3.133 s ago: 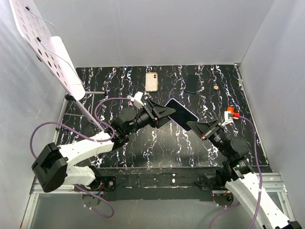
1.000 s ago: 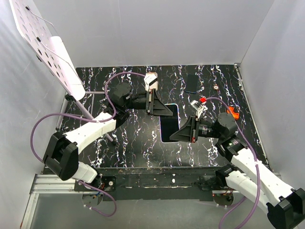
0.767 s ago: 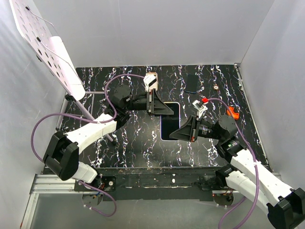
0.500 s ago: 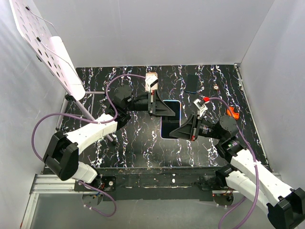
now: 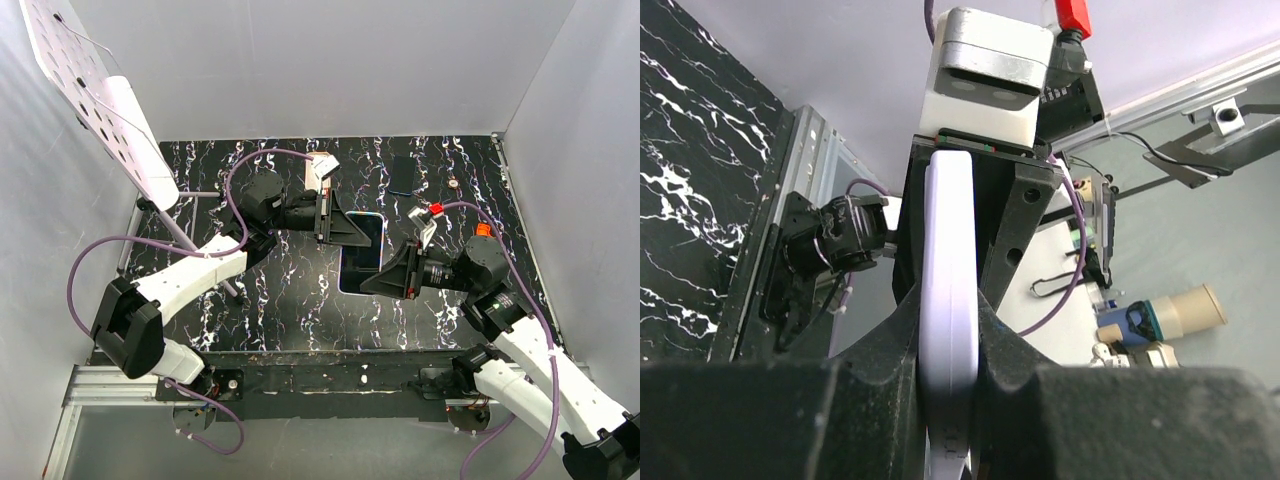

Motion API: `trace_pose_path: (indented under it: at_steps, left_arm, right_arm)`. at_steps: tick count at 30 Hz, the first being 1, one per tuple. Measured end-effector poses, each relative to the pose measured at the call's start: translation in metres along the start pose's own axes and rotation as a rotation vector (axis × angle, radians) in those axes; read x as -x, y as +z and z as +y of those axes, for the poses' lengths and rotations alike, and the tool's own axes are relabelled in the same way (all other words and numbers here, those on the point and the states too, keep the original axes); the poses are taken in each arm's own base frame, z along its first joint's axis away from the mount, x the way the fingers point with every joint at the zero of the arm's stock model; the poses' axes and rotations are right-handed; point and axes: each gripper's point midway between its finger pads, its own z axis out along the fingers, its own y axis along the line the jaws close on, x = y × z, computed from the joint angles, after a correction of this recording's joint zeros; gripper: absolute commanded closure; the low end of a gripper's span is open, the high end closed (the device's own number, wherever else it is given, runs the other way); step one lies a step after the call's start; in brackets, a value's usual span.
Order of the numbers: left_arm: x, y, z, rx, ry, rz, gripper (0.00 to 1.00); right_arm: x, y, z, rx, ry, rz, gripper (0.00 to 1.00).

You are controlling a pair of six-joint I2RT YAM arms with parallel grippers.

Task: Take the phone out of the phone case
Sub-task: Adjust the phone, then remove the phone case from the phone.

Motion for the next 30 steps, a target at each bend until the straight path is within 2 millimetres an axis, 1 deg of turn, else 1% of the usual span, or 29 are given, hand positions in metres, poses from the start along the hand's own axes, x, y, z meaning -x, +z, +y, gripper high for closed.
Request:
trace_pose_path:
  at_steps: [5,6,7,9,12,16,19,25,27,29,30]
  left_arm:
    - [-0.006,-0.001,-0.004,-0.020,-0.009,0.037,1.00]
    - [-0.007,0.000,-0.006,-0.025,-0.010,0.045,1.00]
    - [-0.007,0.000,-0.007,-0.030,-0.009,0.052,1.00]
    - [-0.009,0.000,-0.010,-0.037,-0.008,0.063,1.00]
    - [-0.010,-0.001,-0.014,-0.049,-0.013,0.079,1.00]
    - [-0.006,-0.001,-0.022,-0.061,-0.006,0.078,1.00]
    - [-0.005,-0.001,-0.025,-0.070,-0.005,0.077,1.00]
    - [-0.004,-0.002,-0.026,-0.074,-0.009,0.079,1.00]
    - [-0.003,-0.003,-0.026,-0.073,-0.007,0.077,1.00]
    - [-0.003,-0.003,-0.025,-0.072,-0.006,0.076,1.00]
    - [-0.003,-0.003,-0.025,-0.072,-0.005,0.075,1.00]
  right_arm:
    - [-0.008,-0.003,0.004,0.035,-0.060,0.044,0.68]
    - [-0.009,-0.003,0.006,0.044,-0.070,0.050,0.66]
    - [-0.010,-0.004,0.007,0.052,-0.078,0.055,0.60]
    - [-0.013,-0.005,0.012,0.077,-0.091,0.071,0.53]
    - [-0.018,-0.008,0.019,0.116,-0.100,0.105,0.50]
    - [-0.022,-0.010,0.024,0.146,-0.110,0.130,0.55]
    - [-0.023,-0.010,0.025,0.152,-0.111,0.134,0.56]
    - [-0.021,-0.007,0.024,0.170,-0.110,0.145,0.61]
    - [-0.021,-0.006,0.025,0.178,-0.104,0.150,0.65]
    - [-0.021,-0.006,0.025,0.187,-0.102,0.157,0.72]
    - [-0.021,-0.006,0.026,0.193,-0.102,0.160,0.79]
